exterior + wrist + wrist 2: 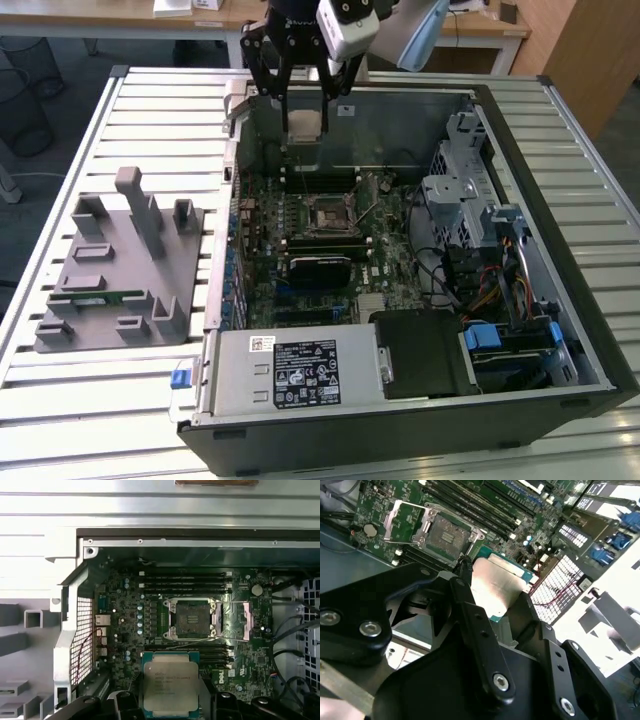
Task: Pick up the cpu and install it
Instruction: 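Pick up the cpu and move it towards the insertion slot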
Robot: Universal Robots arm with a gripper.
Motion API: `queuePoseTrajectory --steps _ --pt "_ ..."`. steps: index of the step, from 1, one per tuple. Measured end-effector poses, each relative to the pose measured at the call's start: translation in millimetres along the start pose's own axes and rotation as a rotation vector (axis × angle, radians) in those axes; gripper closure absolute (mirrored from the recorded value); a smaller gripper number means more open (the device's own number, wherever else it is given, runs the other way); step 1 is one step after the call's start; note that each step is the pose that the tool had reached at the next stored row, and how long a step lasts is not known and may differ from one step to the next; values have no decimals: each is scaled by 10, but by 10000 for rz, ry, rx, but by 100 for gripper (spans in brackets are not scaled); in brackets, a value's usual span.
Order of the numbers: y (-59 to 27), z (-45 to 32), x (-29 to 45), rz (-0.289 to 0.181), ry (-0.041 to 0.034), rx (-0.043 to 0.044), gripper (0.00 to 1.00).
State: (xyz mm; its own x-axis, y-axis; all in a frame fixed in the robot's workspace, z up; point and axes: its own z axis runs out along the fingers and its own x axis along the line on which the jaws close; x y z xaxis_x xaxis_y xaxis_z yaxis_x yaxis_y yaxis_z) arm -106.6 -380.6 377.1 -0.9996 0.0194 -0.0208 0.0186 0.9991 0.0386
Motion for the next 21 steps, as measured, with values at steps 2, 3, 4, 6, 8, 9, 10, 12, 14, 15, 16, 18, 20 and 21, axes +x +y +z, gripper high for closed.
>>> queuePoseTrajectory --steps 2,3,4,6,8,9,10,12,14,15,16,18,20,21 --pt "33 5 -25 -3 0 -1 47" --pt "54 8 -42 -1 0 -2 47" --pt "73 11 -55 1 -1 -1 47" --pt "99 15 -76 0 0 0 47" --pt "118 20 -92 -1 0 -1 47" --pt "122 22 -101 -1 0 -1 47" --pt "122 24 -115 0 -1 -2 47" --pt "123 25 -153 0 -1 -2 47" --pt "123 28 -199 -1 -1 -2 47" --pt "124 30 -225 -1 -1 -2 47" --pt "124 31 -254 0 -1 -1 47" --pt "125 34 -305 0 -2 -2 47" --pt "126 37 -334 -1 -3 -3 47" --pt "126 39 -345 -1 -3 -4 47"
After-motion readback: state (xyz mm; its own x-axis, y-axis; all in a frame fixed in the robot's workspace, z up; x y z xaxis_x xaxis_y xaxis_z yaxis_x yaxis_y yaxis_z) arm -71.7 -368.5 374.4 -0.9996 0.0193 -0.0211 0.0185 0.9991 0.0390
